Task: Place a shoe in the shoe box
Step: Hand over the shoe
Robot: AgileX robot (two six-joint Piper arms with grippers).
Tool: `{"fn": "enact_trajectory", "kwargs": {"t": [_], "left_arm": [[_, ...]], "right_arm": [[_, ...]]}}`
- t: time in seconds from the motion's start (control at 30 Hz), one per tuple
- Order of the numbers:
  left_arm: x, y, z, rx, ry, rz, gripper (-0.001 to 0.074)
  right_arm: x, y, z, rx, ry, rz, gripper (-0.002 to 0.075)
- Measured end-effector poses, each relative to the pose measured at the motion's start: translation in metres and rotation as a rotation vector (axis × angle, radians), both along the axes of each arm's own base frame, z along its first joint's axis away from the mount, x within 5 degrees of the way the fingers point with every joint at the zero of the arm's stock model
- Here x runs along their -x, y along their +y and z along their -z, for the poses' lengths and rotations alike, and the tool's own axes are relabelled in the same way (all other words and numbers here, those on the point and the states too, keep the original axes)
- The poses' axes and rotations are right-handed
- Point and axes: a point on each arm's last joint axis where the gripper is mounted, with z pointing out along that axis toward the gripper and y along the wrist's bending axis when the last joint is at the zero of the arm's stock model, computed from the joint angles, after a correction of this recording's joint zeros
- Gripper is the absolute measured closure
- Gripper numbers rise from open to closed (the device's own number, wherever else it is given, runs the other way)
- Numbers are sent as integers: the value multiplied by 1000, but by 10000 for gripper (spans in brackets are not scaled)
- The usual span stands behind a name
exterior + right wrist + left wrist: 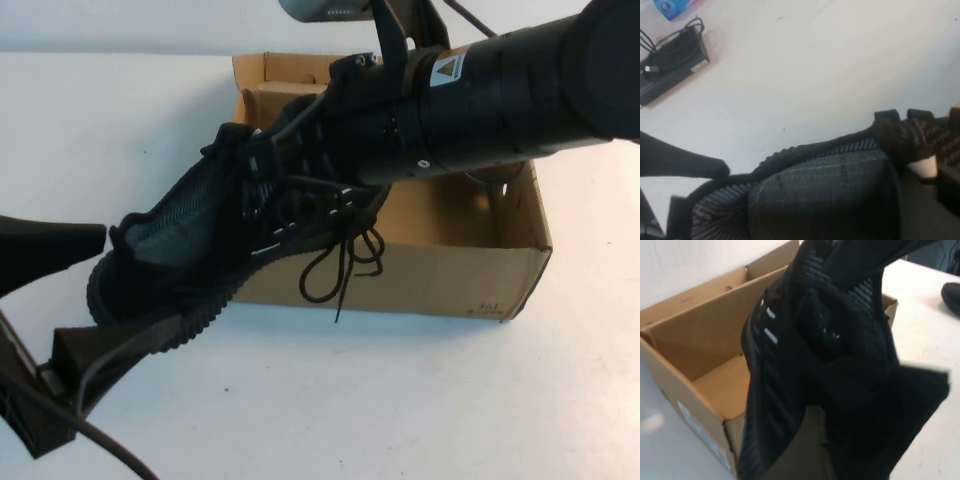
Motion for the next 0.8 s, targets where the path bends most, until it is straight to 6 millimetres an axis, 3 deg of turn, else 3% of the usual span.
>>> {"fn": "enact_trajectory", "kwargs": {"t": [0.6, 0.7, 0.8], "left_arm": [[-36, -4, 14, 36, 61, -13, 106], [-44, -6, 20, 44, 106, -7, 153], [-47, -7, 23, 57, 126, -7, 290]], "right_arm": [[2, 3, -4, -76, 48, -6, 704], [3, 4, -5, -87, 55, -9, 704], [4, 4, -5, -85, 54, -23, 704]]}}
